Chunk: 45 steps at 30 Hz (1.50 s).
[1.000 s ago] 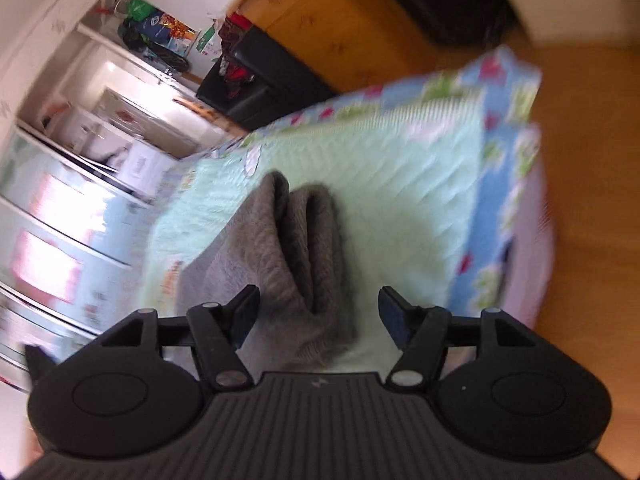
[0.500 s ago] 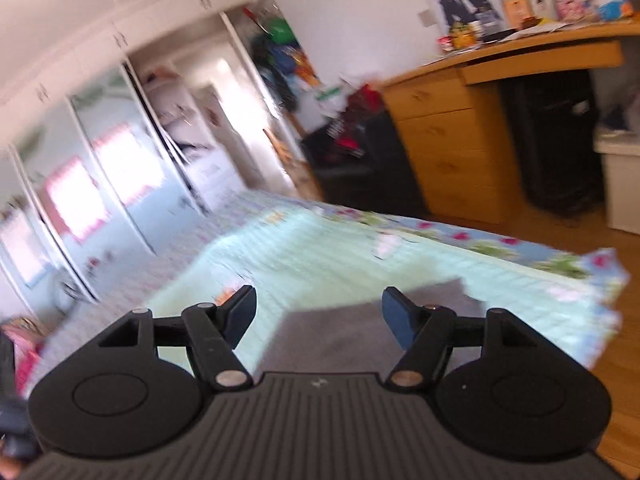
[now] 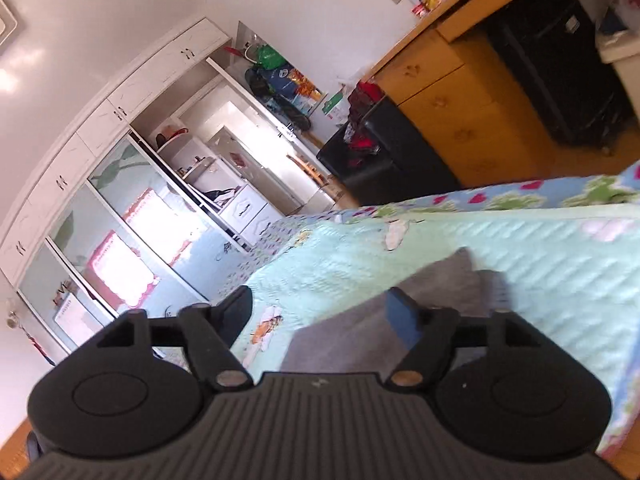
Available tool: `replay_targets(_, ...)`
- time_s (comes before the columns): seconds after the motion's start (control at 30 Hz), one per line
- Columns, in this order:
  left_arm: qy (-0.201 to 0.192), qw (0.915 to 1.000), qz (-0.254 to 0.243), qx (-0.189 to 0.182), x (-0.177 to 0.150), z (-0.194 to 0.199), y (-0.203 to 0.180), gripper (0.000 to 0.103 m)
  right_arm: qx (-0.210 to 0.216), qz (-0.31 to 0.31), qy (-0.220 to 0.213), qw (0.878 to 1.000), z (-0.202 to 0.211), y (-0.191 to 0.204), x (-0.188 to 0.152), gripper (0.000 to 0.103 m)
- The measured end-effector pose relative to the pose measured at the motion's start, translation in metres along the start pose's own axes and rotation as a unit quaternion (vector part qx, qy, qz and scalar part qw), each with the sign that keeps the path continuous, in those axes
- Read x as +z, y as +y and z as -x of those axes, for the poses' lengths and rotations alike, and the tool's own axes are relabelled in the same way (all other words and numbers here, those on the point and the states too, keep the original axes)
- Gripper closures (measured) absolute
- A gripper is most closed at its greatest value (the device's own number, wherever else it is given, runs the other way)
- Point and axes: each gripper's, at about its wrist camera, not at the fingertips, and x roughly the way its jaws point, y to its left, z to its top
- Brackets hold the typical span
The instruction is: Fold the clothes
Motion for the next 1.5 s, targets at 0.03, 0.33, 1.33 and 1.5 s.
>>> replay_targets(0.03,-0.001,1.0,0.002,0.001,0.003,0.002,0.002,0.037,-0.01,-0.004,0.006,1.0,-0.008,-0.006,0.002,0.028)
replay_targets(0.33,-0.019,0.9934,-0.047,0.103,0.027,0.028,-0.02,0.036,-0.198,0.168,-0.001,0.966,0.042,0.09,-0.003,0.025)
replay_targets(1.33,0.01,0.9919,-0.021,0.125,0.022,0.081,-0.05,0.035,-0.34,0.189,0.112,0.914,0.073,0.195,-0.034,0.025)
replay_targets(1.5,0.015,0.992,-0.023,0.123,0.021,0.074,-0.054,0.035,-0.345,0.188,0.119,0.912,0.069,0.189,-0.034,0.025)
